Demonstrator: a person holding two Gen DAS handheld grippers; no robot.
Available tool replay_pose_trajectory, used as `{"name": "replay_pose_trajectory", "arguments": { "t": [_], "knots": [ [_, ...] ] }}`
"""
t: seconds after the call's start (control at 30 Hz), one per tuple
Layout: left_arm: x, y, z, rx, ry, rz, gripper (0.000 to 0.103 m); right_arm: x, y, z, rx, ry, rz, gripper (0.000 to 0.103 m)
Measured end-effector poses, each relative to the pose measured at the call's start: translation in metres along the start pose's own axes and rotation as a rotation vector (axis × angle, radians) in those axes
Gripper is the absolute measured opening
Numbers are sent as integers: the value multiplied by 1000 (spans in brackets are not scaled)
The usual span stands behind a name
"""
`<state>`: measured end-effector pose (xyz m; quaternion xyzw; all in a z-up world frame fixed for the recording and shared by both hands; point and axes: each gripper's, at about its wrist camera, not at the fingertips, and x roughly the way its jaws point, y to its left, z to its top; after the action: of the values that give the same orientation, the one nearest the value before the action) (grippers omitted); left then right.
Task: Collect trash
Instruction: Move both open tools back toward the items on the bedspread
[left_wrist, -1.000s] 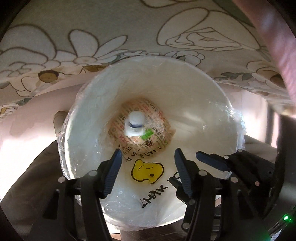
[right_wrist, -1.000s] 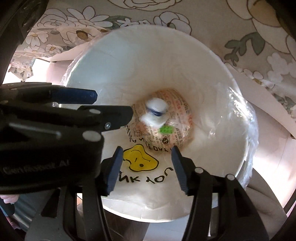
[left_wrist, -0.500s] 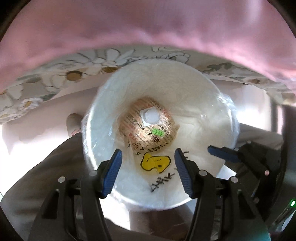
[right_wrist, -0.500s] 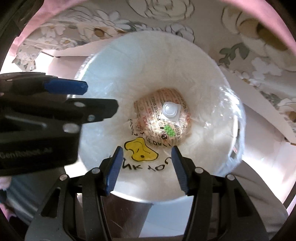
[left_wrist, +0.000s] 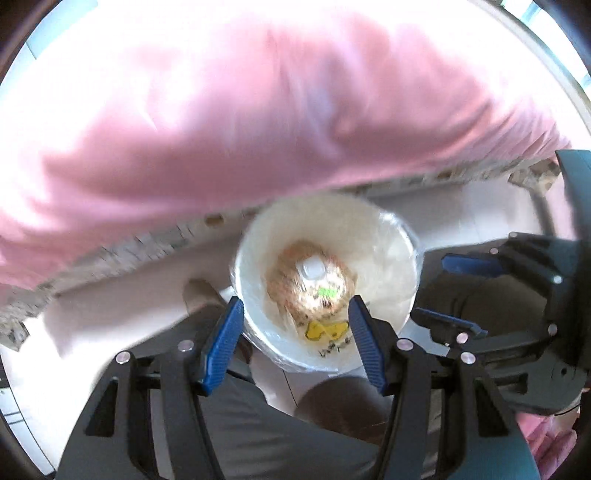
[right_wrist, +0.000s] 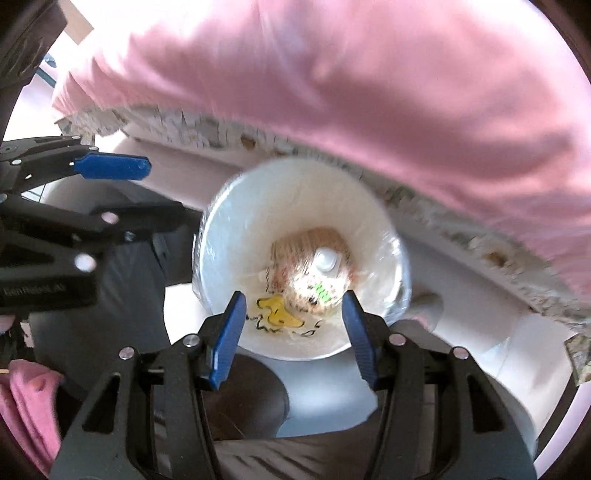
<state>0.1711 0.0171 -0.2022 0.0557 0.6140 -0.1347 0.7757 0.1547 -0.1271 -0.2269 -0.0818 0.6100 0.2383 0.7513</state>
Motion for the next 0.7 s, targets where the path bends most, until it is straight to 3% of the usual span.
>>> {"name": "replay_pose_trajectory", "arguments": {
  "t": [0.27,0.37,0.53,0.7],
  "knots": [
    [-80,5,31,47,-148,40,68,-83,-3,38,7,-135,-27,55],
    [-101,12,45,57,-188,70,68,-111,-4,58,5,-181,-50,64],
    [-136,29,75,58,-260,104,82,-153,-8,91,6,-271,-103,70],
    [-156,44,110,72,-323,119,87,-183,-15,131,14,-334,-129,74]
  ]
}}
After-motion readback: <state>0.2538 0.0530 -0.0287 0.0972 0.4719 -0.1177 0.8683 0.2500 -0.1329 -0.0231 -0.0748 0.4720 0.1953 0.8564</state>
